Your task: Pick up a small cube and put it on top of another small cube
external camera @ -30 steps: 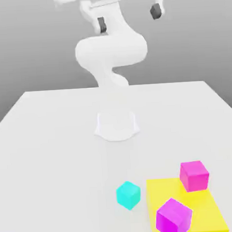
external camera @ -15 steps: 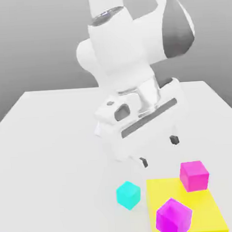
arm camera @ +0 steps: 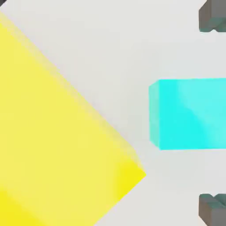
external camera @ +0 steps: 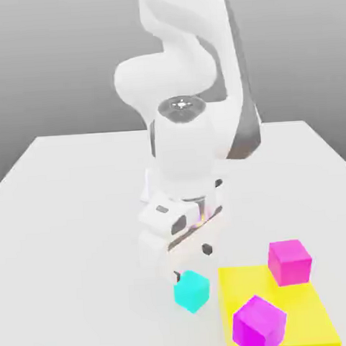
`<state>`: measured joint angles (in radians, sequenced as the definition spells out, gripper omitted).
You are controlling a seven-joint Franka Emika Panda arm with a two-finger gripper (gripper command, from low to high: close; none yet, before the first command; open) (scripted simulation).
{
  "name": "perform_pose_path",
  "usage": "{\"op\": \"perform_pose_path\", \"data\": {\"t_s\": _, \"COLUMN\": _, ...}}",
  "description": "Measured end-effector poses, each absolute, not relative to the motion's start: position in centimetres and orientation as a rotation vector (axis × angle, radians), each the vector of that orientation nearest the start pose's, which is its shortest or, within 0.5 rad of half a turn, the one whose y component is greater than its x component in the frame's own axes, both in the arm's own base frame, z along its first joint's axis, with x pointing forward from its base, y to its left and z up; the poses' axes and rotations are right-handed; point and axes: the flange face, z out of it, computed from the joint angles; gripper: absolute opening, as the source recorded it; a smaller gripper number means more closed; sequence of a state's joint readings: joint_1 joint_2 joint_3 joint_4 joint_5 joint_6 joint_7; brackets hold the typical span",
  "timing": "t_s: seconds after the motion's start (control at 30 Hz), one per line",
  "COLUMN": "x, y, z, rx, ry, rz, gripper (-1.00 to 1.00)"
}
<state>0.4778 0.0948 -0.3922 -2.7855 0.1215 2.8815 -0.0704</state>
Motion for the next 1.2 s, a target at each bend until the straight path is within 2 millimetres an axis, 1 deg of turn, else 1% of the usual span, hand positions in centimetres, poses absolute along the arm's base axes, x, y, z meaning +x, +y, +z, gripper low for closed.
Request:
{"op": "perform_pose_path", "data": {"t_s": 0.17, "x": 38.2, "y": 2.0, "z": 16.5, "rx": -3.153, "ry": -0.073, "rz": -0.027, "gripper": 0.00}}
{"op": "perform_pose_path", "data": {"t_s": 0.33, "x": 37.7, "y": 2.1, "z": 13.2, "rx": -3.146, "ry": -0.068, "rz": -0.008, "gripper": 0.00}}
{"op": "perform_pose_path", "data": {"t_s": 0.37, "x": 37.6, "y": 2.1, "z": 12.7, "rx": -3.144, "ry": -0.067, "rz": -0.004, "gripper": -1.00}}
{"op": "perform_pose_path", "data": {"t_s": 0.57, "x": 37.5, "y": 2.1, "z": 12.5, "rx": -3.142, "ry": -0.066, "rz": 0.001, "gripper": -1.00}}
{"op": "perform_pose_path", "data": {"t_s": 0.6, "x": 37.6, "y": 2.1, "z": 12.8, "rx": -3.143, "ry": -0.067, "rz": -0.002, "gripper": -1.00}}
{"op": "perform_pose_path", "data": {"t_s": 0.73, "x": 38.1, "y": 2.1, "z": 15.1, "rx": -3.151, "ry": -0.072, "rz": -0.020, "gripper": -1.00}}
{"op": "perform_pose_path", "data": {"t_s": 0.87, "x": 38.2, "y": 2.1, "z": 17.3, "rx": -3.152, "ry": -0.072, "rz": -0.024, "gripper": -1.00}}
{"op": "perform_pose_path", "data": {"t_s": 1.03, "x": 37.6, "y": 2.1, "z": 19.0, "rx": -3.143, "ry": -0.065, "rz": -0.002, "gripper": -1.00}}
{"op": "perform_pose_path", "data": {"t_s": 1.07, "x": 37.2, "y": 2.6, "z": 18.9, "rx": -3.133, "ry": -0.073, "rz": 0.038, "gripper": -1.00}}
{"op": "perform_pose_path", "data": {"t_s": 1.2, "x": 34.7, "y": 5.1, "z": 17.1, "rx": -3.064, "ry": -0.096, "rz": 0.300, "gripper": -1.00}}
